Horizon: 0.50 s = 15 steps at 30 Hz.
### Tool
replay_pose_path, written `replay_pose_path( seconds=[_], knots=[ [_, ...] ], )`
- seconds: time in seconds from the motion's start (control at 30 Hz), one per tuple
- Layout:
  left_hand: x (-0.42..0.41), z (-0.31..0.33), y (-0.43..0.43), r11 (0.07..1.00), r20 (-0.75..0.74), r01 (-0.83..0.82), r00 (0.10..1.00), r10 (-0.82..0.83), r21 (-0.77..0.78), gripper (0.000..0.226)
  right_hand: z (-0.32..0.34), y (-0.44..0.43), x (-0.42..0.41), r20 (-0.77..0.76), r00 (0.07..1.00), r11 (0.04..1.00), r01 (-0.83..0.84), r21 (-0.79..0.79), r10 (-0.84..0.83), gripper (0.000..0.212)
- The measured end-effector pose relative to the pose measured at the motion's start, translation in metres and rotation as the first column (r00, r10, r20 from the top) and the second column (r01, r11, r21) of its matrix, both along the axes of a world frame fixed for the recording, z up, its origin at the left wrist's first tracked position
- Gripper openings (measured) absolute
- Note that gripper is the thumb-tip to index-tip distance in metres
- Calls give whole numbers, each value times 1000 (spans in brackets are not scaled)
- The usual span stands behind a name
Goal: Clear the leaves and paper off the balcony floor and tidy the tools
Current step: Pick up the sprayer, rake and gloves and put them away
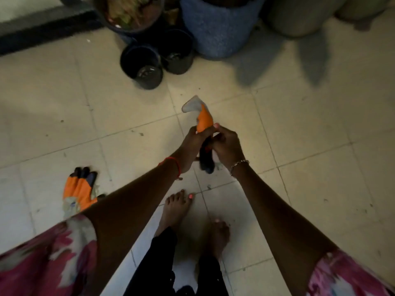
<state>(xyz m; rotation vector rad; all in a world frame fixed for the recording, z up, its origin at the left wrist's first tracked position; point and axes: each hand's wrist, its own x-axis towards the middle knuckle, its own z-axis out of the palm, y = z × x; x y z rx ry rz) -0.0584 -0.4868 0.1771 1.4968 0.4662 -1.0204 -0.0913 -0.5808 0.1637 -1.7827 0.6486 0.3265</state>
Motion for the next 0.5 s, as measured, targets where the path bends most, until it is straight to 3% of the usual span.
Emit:
replay_pose_path(
  seconds=[0.17, 0.27, 0.37, 0.5],
  knots=[
    [-9, 38, 88, 956, 8, -264, 964, 265, 129, 25, 40, 71, 10, -147, 955, 948, -220, 232, 258, 42],
    [-25, 52, 140, 909, -16, -349, 932, 362, 229, 29, 53, 109, 5, -254, 868, 885, -344, 315, 428, 52],
    [-50, 51, 195, 861, -17, -374, 914, 404, 344, 35, 57, 154, 1, -312, 770, 820, -449, 355, 557, 48],
    [-91, 30, 264, 809, 2, -364, 912, 409, 462, 29, 38, 213, -11, -429, 705, 825, -463, 324, 565, 41]
  ],
)
